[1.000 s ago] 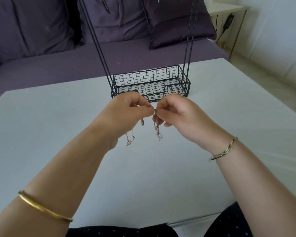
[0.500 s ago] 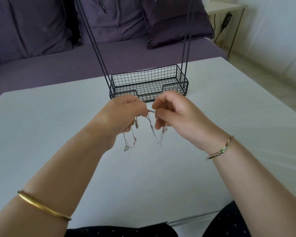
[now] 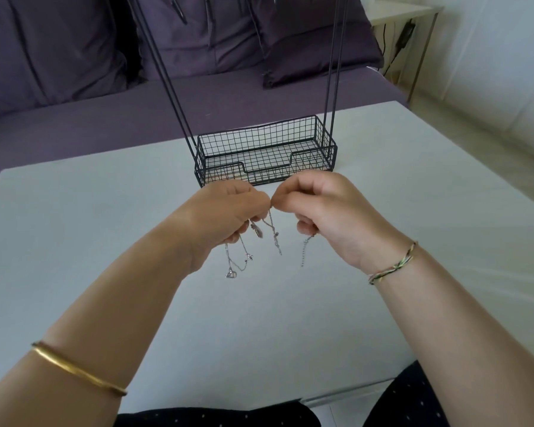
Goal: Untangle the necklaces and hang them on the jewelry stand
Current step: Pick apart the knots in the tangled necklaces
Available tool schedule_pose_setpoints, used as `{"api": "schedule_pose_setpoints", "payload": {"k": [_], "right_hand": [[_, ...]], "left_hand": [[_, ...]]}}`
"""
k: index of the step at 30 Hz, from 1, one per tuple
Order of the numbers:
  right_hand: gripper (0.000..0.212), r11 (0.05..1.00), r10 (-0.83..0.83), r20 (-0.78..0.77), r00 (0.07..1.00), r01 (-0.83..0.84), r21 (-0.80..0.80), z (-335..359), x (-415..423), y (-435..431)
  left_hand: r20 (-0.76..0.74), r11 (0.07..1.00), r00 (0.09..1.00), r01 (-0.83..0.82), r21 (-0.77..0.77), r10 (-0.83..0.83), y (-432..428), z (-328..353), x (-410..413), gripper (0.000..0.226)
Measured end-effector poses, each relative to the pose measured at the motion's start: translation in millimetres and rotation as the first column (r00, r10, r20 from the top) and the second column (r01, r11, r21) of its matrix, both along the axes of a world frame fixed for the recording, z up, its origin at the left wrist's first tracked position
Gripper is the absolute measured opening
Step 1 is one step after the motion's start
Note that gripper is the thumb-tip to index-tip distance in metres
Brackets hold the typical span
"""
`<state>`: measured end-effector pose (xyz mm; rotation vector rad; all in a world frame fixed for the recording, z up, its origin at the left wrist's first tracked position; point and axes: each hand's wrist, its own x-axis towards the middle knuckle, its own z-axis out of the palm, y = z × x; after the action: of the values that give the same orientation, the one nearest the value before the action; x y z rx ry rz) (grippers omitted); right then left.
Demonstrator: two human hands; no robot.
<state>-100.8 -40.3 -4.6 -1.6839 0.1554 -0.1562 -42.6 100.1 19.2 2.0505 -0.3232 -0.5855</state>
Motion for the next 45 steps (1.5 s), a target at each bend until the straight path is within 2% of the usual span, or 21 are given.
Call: {"api": "schedule_pose_setpoints", "payload": {"k": [5, 12, 17, 23, 26, 32, 35, 37, 39, 43, 45], "right_hand": [[0.017, 0.998, 0.024, -0.009, 1.000, -0.023, 0.063, -1.3, 1.9, -0.2], [0.013, 0.995, 0.045, 0.053, 0.998, -0.049, 0.087, -2.3, 1.8, 2.1], [0.014, 0.976, -0.018, 0.030, 0.999, 0.011, 0.218, -1.2, 2.8, -3.3], [0.017, 0.889, -0.017, -0.105, 0.994, 0.063, 0.453, -2.7, 5.4, -8.5], [0.020, 0.796, -0.010, -0.113, 0.994, 0.077, 0.601, -3.1, 4.8, -7.2], [0.020, 0.722, -0.038, -0.203, 0.978, 0.167, 0.671, -6.3, 5.6, -4.6], [0.016, 0.586, -0.008, -0.242, 0.970, 0.201, 0.785, -7.5, 4.0, -0.1], [0.014, 0.461, -0.011, -0.210, 0.978, 0.191, 0.867, -7.1, 3.3, 4.1], [0.013, 0.393, -0.027, -0.189, 0.982, 0.184, 0.901, -6.5, 3.1, 7.4], [0.013, 0.430, -0.025, -0.202, 0.979, 0.193, 0.882, -7.7, 4.3, 9.0], [0.013, 0.425, -0.019, -0.202, 0.979, 0.190, 0.885, -8.0, 4.5, 9.7]], "left_hand": [[-0.052, 0.997, 0.997, 0.055, 0.049, -0.052, -2.7, 3.4, -4.2, 0.007], [-0.110, 1.000, 0.994, -0.022, 0.020, 0.024, -2.2, 4.3, -1.4, 0.020], [-0.090, 0.993, 0.990, -0.114, -0.040, 0.110, 0.5, 4.4, 1.3, 0.021], [-0.076, 0.966, 0.970, -0.239, -0.098, 0.232, -0.5, 2.8, 3.8, 0.024], [-0.067, 0.948, 0.958, -0.287, -0.138, 0.280, -1.0, 2.1, 5.5, 0.025], [-0.117, 0.917, 0.943, -0.330, -0.221, 0.311, -0.7, 1.8, 7.8, 0.044], [-0.210, 0.910, 0.938, -0.325, -0.258, 0.276, -4.5, 3.1, 4.0, 0.034], [-0.242, 0.912, 0.937, -0.315, -0.262, 0.254, -5.2, 2.7, 2.3, 0.032], [-0.261, 0.923, 0.939, -0.291, -0.251, 0.225, -4.2, 1.2, 2.2, 0.033], [-0.269, 0.972, 0.956, -0.166, -0.164, 0.118, -1.4, -6.4, -0.3, 0.051], [-0.263, 0.980, 0.958, -0.154, -0.128, 0.116, -1.7, -7.6, -2.2, 0.049]]}}
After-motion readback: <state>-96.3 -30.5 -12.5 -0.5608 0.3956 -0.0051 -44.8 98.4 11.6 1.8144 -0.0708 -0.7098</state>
